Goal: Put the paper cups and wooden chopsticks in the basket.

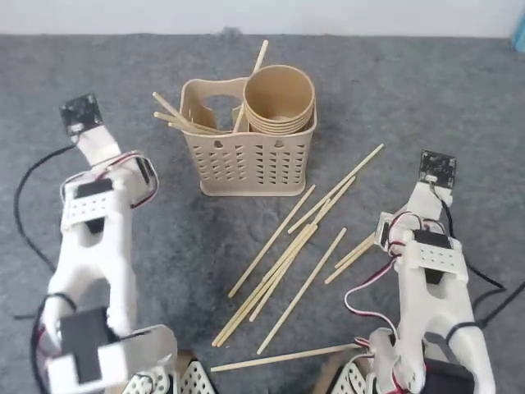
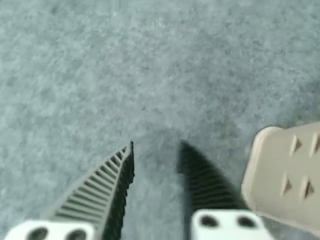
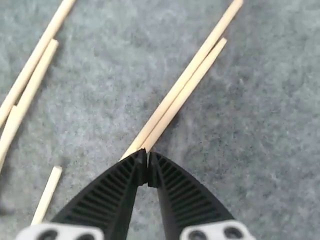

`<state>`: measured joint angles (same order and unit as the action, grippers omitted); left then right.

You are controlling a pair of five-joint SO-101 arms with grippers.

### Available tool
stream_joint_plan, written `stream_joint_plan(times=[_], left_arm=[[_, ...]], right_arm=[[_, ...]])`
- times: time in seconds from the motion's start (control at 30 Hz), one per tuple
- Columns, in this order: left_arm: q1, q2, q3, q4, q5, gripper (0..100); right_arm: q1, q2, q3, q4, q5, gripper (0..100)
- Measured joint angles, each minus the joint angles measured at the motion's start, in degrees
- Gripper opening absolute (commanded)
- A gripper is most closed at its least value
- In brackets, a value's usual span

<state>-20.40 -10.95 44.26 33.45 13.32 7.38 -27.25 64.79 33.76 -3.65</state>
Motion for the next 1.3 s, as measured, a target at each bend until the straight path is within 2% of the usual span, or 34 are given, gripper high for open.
stream_joint_plan(times=[0.13, 0.43, 0.6, 0.8, 0.93, 1.13, 1.3], left_arm=[[0.0, -6.42, 4.92, 1.93, -1.32, 5], [2.81, -23.74, 11.78, 20.66, -11.96, 4], [10.29, -34.55, 18.02, 25.23, -15.12, 4], [24.35, -45.98, 21.8, 29.1, -15.65, 4], [32.88, -45.19, 21.89, 29.27, -15.74, 4], [41.58, -35.43, 19.25, 29.1, -15.74, 4], [43.52, -24.09, 12.4, 26.11, -15.74, 4]], right_arm=[[0.18, 0.0, 0.18, -0.09, 0.0, 0.9], [0.18, 0.0, 0.18, -0.44, 0.26, 0.9], [-0.09, 0.0, 0.44, -0.44, 0.26, 0.9], [0.0, 0.0, 1.05, -0.44, 0.26, 0.9], [0.0, 0.0, 1.05, -0.44, 0.26, 0.9], [0.26, 0.0, 1.05, -0.44, 0.26, 0.8], [8.79, 0.0, 0.88, -1.93, 0.44, 0.9]])
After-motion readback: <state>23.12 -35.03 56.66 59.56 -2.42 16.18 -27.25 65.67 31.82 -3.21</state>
